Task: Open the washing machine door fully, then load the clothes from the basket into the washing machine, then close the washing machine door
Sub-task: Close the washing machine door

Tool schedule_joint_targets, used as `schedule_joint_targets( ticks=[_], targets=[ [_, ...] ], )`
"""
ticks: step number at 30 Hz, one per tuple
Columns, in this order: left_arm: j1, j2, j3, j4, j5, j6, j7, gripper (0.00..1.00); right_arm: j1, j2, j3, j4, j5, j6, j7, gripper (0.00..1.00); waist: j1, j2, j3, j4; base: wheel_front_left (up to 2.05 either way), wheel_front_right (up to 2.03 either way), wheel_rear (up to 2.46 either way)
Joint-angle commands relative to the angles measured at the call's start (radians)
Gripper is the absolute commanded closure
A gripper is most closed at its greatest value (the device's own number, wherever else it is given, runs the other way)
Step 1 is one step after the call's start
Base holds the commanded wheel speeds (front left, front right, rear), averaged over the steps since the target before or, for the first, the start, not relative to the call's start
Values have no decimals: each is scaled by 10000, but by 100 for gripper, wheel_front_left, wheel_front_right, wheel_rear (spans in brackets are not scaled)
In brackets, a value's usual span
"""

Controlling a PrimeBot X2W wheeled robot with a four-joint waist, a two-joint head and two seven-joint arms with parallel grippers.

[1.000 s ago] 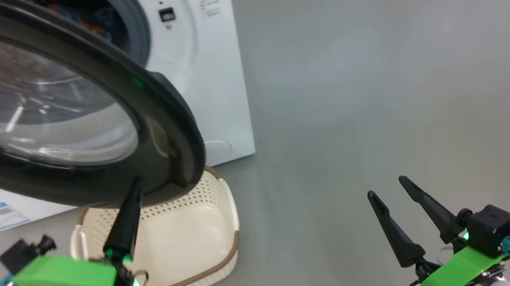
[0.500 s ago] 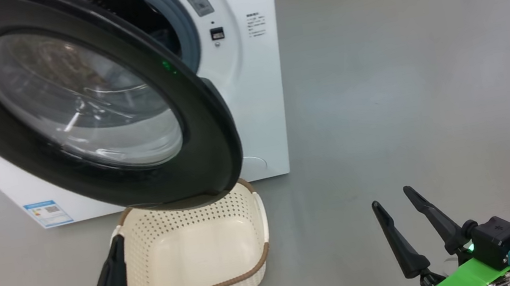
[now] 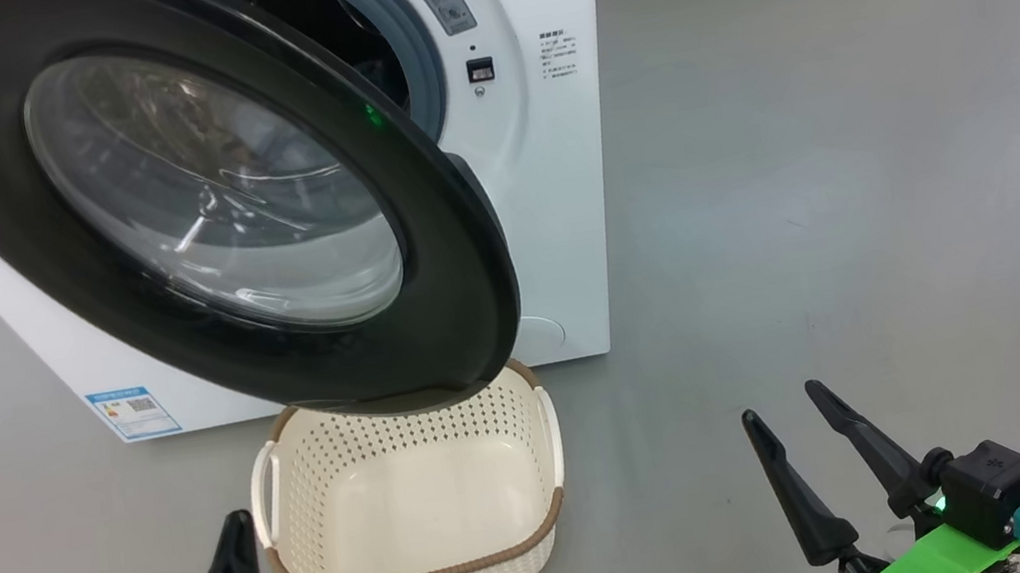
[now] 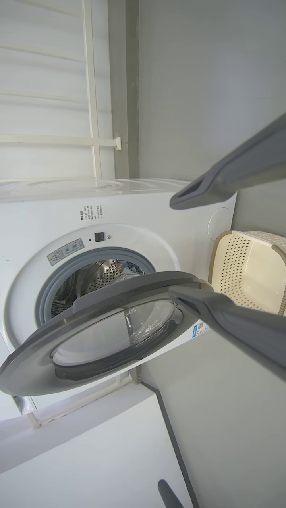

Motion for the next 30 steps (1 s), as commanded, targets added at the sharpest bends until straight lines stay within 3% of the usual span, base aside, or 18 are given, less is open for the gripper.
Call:
schedule_joint_targets(
  ticks=[1, 2, 3, 30],
  targets=[
    [-156, 52, 429, -249, 188, -21, -132, 55, -136, 30, 236, -251, -114, 16, -25, 0, 0, 0, 4, 6, 0, 0, 0],
    [-125, -17, 456, -252, 306, -22, -132, 10, -140, 38, 247, -242, -118, 16, -28, 0, 0, 0, 13, 10, 0, 0, 0],
    [-96, -81, 463, -229, 367, -22, -132, 0, -141, 44, 252, -232, -123, 16, -33, 0, 0, 0, 21, 17, 0, 0, 0],
    [-143, -239, 343, 101, 635, -24, -133, 0, -153, 47, 303, -51, -140, 16, -29, 0, 0, 0, -21, 56, 0, 0, 0]
  ],
)
